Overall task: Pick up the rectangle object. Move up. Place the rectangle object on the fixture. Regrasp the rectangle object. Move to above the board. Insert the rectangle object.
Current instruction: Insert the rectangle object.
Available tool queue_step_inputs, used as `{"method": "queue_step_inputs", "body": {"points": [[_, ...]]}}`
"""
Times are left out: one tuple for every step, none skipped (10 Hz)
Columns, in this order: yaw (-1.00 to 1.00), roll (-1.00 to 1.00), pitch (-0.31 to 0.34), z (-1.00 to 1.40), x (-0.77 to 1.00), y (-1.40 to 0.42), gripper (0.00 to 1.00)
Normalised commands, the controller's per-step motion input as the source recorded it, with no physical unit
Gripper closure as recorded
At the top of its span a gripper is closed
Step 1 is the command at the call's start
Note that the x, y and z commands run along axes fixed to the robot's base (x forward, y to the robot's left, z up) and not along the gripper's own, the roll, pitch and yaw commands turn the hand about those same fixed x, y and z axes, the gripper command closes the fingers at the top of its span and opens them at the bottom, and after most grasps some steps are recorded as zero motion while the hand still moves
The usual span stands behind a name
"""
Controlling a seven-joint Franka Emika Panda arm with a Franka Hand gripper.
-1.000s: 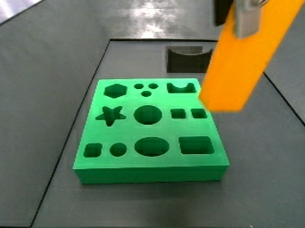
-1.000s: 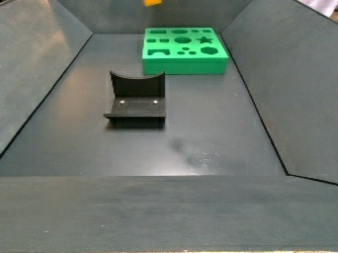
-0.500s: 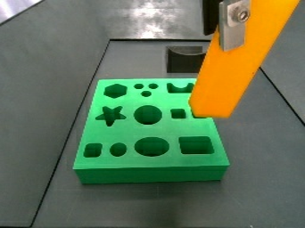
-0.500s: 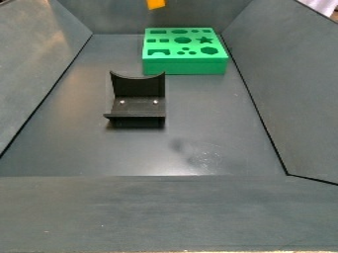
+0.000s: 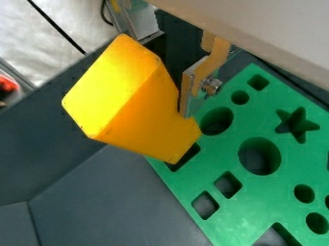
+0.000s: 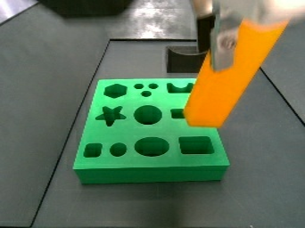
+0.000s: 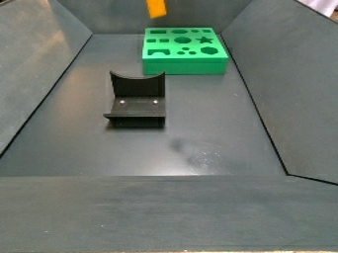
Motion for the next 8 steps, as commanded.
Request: {"method": "queue_step_inputs", "body": {"points": [[0.00,0.17,-0.029,-0.65,0.11,-0.10,1.00],[0.00,0.19,-0.034,-0.60,0.02,-0.12,1.00],[0.00,0.19,-0.014,-0.49,0.00,-0.11,1.00],[0.00,-0.03,0.000,-0.03,0.00,0.00,1.00],[0.00,0.00,-0.053,-0.24,0.00,0.00,1.00],[0.00,0.00,-0.140,-0.34,0.00,0.00,1.00],[-0.01,0.00,-0.164,-0.29,0.00,-0.09,1.00],[-0.07,0.00,-0.156,-0.23,0.00,-0.13,1.00]]}}
